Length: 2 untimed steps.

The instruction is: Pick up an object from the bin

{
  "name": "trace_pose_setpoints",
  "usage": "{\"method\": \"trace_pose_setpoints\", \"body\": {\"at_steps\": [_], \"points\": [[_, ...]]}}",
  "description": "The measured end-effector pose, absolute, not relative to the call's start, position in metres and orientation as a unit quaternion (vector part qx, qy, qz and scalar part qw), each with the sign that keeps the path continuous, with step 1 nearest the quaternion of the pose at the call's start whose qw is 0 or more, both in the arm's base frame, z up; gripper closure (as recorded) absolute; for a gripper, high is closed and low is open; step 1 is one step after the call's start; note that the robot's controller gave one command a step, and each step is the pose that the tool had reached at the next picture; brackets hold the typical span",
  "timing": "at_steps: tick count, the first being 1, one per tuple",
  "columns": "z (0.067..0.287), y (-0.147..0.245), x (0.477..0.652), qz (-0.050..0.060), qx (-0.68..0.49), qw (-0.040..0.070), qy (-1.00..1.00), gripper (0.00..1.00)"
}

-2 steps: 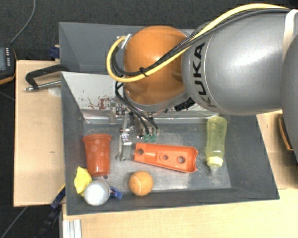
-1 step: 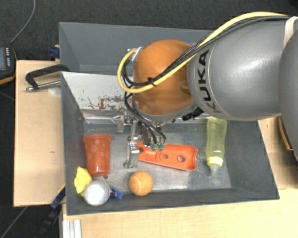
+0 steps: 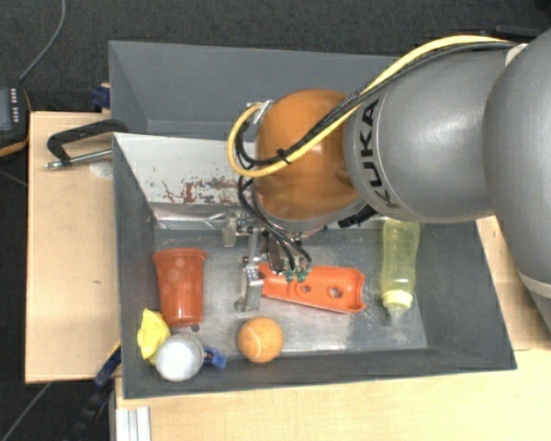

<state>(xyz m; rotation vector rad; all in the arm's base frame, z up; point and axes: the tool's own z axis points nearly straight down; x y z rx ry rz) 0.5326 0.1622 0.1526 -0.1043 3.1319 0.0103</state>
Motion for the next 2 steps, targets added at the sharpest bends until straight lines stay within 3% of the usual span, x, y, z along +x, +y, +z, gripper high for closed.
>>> {"method": "trace_pose_setpoints", "body": {"at_steps": [1,2], "points": [[0.129,0.132,0.535,0.002,-0.132,0.0,0.991,0.0],[0.102,0.114,0.539,0.003,-0.137,0.004,0.991,0.0]]}}
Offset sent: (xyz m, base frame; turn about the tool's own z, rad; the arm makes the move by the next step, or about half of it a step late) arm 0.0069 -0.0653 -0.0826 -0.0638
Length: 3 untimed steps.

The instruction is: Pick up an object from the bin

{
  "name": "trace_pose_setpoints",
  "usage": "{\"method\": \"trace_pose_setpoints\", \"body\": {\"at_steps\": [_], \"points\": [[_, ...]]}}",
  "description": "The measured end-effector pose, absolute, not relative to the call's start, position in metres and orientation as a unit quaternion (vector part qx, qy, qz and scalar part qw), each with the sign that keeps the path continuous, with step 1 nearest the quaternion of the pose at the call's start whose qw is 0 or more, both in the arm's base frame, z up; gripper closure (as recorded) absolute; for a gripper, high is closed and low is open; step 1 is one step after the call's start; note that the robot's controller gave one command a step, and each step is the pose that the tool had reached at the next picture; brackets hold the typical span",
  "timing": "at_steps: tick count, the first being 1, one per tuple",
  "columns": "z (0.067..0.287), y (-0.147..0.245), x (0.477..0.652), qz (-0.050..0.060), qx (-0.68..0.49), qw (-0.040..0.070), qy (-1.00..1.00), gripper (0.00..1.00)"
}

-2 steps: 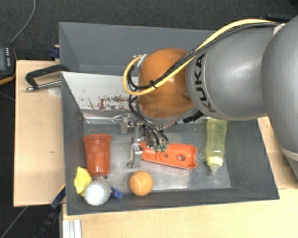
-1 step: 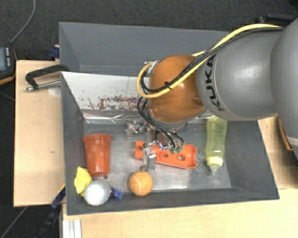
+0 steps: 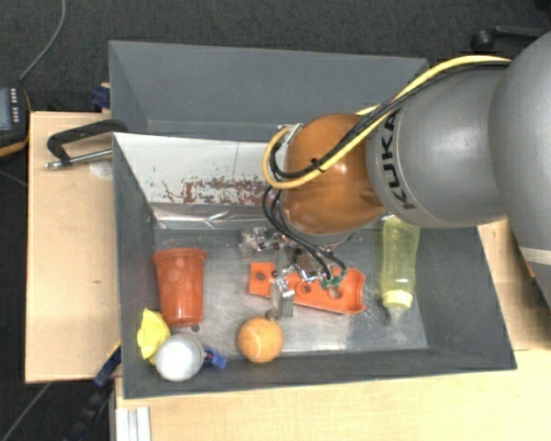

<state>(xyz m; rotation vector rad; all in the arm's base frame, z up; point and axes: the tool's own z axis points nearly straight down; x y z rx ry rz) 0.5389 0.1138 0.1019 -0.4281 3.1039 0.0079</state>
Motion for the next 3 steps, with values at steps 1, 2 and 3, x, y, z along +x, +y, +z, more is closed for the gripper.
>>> {"method": "trace_pose_setpoints", "body": {"at_steps": [1,2,3], "points": [[0.09,0.096,0.541,0.003,-0.068,0.002,0.998,0.0],[0.084,0.074,0.53,0.002,-0.438,0.006,0.899,1.0],[0.084,0.074,0.53,0.002,-0.438,0.006,0.899,1.0]]}}
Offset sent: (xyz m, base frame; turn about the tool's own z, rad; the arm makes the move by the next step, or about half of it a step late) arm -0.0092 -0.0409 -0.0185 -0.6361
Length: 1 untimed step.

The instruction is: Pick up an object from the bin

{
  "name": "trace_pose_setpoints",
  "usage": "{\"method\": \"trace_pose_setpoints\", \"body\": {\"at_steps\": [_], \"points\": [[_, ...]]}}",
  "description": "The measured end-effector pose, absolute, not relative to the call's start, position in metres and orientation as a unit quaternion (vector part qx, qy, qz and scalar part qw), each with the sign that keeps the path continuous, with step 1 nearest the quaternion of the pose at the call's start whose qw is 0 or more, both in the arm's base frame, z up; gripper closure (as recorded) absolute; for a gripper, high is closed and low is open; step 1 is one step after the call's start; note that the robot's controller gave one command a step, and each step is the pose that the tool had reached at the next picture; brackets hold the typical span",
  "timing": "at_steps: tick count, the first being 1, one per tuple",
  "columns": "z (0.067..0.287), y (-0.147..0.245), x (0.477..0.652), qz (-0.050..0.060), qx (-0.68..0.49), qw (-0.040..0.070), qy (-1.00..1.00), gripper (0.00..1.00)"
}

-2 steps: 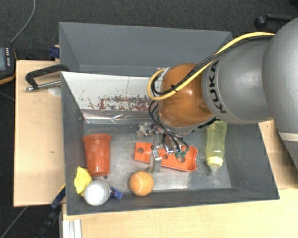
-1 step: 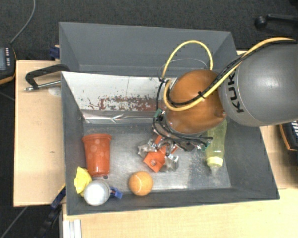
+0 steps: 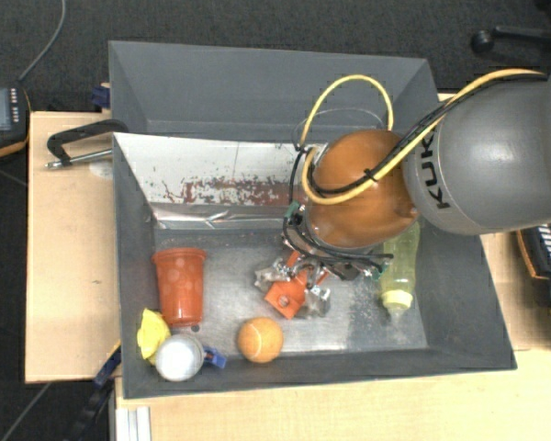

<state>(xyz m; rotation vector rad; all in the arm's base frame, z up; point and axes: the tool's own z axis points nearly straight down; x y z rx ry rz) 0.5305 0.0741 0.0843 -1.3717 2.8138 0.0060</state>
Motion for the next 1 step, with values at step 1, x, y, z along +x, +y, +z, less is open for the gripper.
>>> {"method": "trace_pose_setpoints", "body": {"at_steps": [1], "points": [[0.0842,0.0741,0.5304,0.002,-0.438,0.006,0.899,1.0]]}}
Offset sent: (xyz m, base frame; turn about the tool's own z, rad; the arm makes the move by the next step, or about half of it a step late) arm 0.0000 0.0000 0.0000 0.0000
